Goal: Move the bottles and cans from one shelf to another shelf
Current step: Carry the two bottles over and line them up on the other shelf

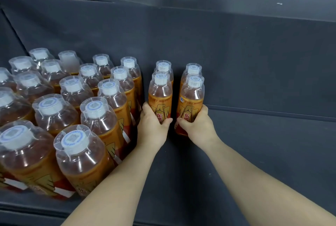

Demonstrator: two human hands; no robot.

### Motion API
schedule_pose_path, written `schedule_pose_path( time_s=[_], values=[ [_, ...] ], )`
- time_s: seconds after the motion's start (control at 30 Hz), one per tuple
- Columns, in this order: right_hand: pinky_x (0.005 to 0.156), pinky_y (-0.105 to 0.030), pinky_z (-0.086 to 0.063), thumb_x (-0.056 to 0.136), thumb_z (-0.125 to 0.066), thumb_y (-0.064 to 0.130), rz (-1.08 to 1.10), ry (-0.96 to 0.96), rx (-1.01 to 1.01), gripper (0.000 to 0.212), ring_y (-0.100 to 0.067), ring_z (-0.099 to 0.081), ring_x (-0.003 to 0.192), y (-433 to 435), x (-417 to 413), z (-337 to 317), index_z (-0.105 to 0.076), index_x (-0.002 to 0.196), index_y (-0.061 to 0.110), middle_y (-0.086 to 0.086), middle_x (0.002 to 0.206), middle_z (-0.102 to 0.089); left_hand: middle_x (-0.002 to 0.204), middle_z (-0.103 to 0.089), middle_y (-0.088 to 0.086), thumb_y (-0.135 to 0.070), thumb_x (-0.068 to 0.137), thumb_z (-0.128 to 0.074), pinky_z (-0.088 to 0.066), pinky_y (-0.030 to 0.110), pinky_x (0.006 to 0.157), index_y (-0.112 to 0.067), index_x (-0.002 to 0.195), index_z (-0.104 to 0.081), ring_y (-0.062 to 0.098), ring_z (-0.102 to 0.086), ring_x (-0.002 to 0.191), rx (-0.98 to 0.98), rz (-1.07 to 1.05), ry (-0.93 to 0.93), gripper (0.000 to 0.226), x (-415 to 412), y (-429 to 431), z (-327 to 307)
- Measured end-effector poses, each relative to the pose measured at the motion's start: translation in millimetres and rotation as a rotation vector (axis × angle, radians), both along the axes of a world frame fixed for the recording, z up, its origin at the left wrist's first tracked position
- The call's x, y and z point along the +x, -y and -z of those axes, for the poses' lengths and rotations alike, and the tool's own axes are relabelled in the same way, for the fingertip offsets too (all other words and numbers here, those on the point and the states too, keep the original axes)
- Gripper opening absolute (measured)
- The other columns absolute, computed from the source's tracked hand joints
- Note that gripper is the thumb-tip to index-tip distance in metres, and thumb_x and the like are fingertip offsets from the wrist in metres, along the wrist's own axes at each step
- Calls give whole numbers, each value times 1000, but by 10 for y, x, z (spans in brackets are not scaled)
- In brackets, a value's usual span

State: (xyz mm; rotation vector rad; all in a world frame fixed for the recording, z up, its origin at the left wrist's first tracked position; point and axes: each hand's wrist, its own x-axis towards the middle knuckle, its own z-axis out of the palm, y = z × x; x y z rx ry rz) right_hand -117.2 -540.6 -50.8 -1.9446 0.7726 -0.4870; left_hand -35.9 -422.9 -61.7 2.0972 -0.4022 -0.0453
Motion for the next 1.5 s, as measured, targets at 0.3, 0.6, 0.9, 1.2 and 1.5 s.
schedule_pose_path(
  time_s=[0.3, 0.6, 0.9, 1.2, 1.5],
  values=[
    [83, -26, -49, 86, -77, 29, -6, -14, 6, 70, -16, -58, 107, 28, 54, 19, -33, 140, 17, 0, 122, -58, 137, -52, 7, -30, 85, -77, -47, 41, 100, -15, 148, -25, 27, -53, 125, -22, 22, -1, 84, 62, 36, 23],
    [86, -29, -51, 87, -77, 30, -3, -29, 11, 68, -17, -59, 109, 20, 32, 0, -35, 139, 17, 1, 122, -58, 138, -51, 6, -30, 86, -76, -47, 45, 104, -17, 148, -23, 28, -52, 127, -19, 29, -27, 84, 68, 45, 17],
    [88, -29, -53, 86, -78, 33, -21, -63, 4, 69, -16, -60, 108, 58, 43, -17, -36, 139, 17, 2, 120, -60, 139, -50, 5, -29, 85, -77, -47, 47, 105, -19, 149, -22, 28, -51, 128, -32, 33, -47, 85, 75, 57, 17],
    [94, -33, -53, 86, -77, 34, -30, -79, 21, 70, -17, -59, 112, 56, 34, -10, -35, 140, 17, 1, 123, -58, 139, -50, 5, -25, 85, -78, -48, 43, 104, -20, 149, -23, 26, -52, 127, -79, 32, -76, 84, 54, 54, 18],
    [94, -28, -48, 81, -82, 37, -45, -108, 20, 83, -14, -57, 118, 56, -72, -112, -33, 147, 20, 6, 129, -59, 154, -33, 9, -27, 79, -83, -38, 39, 109, -15, 157, -10, 27, -39, 139, -87, 2, -131, 107, 19, -1, -130]
  ],
)
